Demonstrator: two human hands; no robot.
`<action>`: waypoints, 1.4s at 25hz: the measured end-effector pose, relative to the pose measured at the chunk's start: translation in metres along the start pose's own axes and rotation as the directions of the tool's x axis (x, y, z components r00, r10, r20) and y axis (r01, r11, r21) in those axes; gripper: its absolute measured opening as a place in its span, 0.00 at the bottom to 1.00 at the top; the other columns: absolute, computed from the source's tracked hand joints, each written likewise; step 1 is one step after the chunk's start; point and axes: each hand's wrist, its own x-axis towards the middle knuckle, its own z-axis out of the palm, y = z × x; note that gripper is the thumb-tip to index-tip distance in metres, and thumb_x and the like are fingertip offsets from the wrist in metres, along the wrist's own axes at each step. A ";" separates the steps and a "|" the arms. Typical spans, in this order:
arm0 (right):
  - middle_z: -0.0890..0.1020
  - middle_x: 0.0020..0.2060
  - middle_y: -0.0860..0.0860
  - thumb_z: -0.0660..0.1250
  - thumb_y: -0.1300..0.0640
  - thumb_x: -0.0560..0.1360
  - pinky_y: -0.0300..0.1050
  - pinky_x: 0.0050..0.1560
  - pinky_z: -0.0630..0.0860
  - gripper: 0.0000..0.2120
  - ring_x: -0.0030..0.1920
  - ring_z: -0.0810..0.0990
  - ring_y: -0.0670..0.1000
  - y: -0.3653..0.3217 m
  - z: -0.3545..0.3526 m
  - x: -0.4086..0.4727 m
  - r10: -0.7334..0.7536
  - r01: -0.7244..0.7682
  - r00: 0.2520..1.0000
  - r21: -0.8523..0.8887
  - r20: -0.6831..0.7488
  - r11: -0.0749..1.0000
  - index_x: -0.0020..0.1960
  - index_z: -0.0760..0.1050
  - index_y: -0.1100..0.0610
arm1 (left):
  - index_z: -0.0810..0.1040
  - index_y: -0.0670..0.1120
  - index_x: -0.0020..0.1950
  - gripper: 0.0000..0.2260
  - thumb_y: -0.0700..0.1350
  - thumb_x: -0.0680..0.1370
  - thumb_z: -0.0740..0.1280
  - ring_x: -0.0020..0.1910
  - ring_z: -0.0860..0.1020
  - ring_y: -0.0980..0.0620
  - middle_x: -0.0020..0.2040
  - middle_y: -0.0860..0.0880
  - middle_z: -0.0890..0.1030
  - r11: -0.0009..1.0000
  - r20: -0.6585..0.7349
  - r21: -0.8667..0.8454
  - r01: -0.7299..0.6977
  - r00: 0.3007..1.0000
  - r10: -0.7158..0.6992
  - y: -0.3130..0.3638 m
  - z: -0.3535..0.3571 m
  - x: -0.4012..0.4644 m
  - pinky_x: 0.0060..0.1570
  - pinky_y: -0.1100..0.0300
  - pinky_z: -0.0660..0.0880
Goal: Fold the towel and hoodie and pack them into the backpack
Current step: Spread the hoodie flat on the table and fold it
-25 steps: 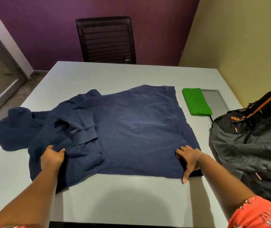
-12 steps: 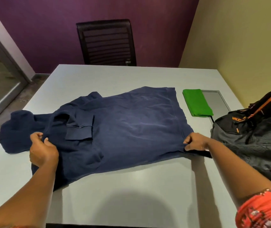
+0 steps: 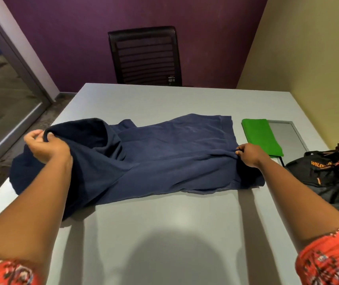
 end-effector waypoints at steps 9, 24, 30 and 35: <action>0.79 0.58 0.57 0.57 0.52 0.80 0.50 0.57 0.68 0.13 0.60 0.75 0.59 0.005 0.018 0.039 0.077 -0.090 0.994 -0.176 -0.077 0.980 0.58 0.76 0.53 | 0.69 0.44 0.56 0.08 0.35 0.79 0.60 0.52 0.75 0.56 0.56 0.45 0.77 0.996 0.219 -0.067 0.065 0.974 -0.049 -0.003 0.057 0.022 0.47 0.76 0.71; 0.79 0.57 0.61 0.74 0.46 0.68 0.50 0.52 0.72 0.29 0.55 0.77 0.60 0.064 0.053 0.012 0.452 -0.503 0.864 0.355 0.220 0.788 0.57 0.75 0.66 | 0.52 0.47 0.76 0.33 0.66 0.77 0.42 0.76 0.40 0.51 0.77 0.46 0.53 -0.010 0.998 -0.028 -1.000 -0.028 0.055 -0.137 0.018 -0.105 0.71 0.47 0.36; 0.78 0.53 0.61 0.74 0.45 0.68 0.50 0.54 0.74 0.32 0.54 0.77 0.61 0.054 0.062 0.018 0.527 -0.574 0.816 0.229 0.236 0.787 0.60 0.72 0.68 | 0.50 0.49 0.77 0.47 0.70 0.64 0.60 0.76 0.41 0.44 0.77 0.42 0.44 -0.082 0.987 -0.081 -0.993 -0.068 -0.146 -0.132 0.007 -0.096 0.67 0.36 0.37; 0.79 0.52 0.60 0.77 0.46 0.65 0.52 0.53 0.75 0.35 0.47 0.75 0.58 0.055 0.056 0.019 0.510 -0.568 0.818 0.228 0.265 0.791 0.60 0.72 0.69 | 0.52 0.51 0.76 0.57 0.41 0.50 0.76 0.76 0.40 0.47 0.77 0.44 0.43 -0.232 0.991 -0.064 -0.971 -0.034 -0.131 -0.131 -0.012 -0.074 0.69 0.38 0.38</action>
